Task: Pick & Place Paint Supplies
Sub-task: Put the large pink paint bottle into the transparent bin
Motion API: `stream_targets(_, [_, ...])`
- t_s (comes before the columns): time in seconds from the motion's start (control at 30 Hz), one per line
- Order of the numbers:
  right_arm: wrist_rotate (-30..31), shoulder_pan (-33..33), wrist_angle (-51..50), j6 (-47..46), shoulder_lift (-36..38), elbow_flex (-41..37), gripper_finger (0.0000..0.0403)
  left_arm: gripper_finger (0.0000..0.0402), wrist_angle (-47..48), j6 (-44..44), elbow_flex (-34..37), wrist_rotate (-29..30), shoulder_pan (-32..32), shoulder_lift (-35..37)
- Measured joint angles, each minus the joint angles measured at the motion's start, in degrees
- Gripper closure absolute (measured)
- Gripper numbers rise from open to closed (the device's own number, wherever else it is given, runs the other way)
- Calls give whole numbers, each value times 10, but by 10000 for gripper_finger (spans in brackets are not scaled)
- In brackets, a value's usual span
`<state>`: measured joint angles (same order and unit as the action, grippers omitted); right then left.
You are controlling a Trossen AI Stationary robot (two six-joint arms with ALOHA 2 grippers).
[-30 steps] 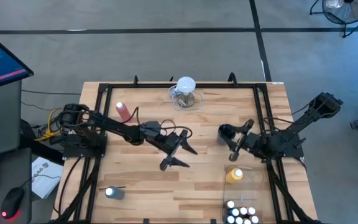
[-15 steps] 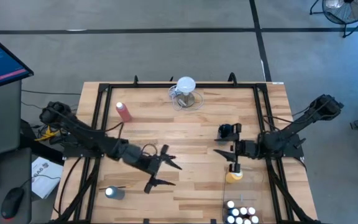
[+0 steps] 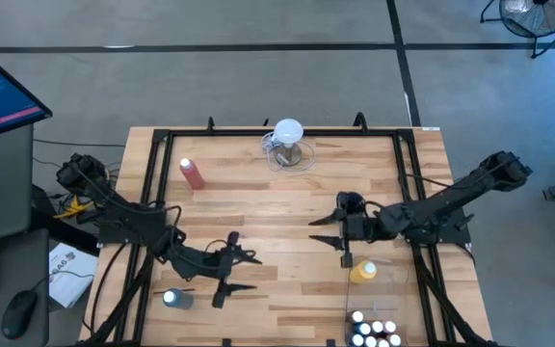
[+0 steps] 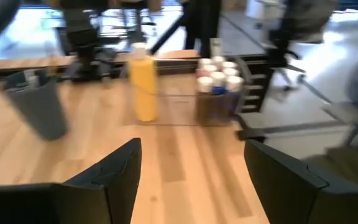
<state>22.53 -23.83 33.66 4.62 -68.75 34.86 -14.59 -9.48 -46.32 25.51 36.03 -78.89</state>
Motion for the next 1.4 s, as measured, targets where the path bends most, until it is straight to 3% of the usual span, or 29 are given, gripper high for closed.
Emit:
stream_targets(0.33, [-2,48,-11,13,0,18,280,152,90,-32,11,245,0,103])
stream_targets(0.43, [-2,61,-17,13,0,18,280,152,95,-43,44,321,-2,140])
stream_targets(0.6, [-2,84,-17,27,0,18,280,152,99,-94,113,519,-14,217])
stream_targets(0.7, [-2,95,-25,28,0,18,280,160,97,-100,145,589,-22,278])
stream_targets(0.87, [-2,102,-51,19,0,18,280,193,97,-88,184,601,-61,363])
stream_targets(0.97, [-2,105,-58,19,0,18,279,213,95,-19,187,584,-97,388])
stream_targets(1.2, [-2,105,-59,18,0,18,280,225,93,169,108,516,-151,409])
stream_targets(1.4, [-1,109,-61,15,0,18,280,222,119,189,74,433,-139,410])
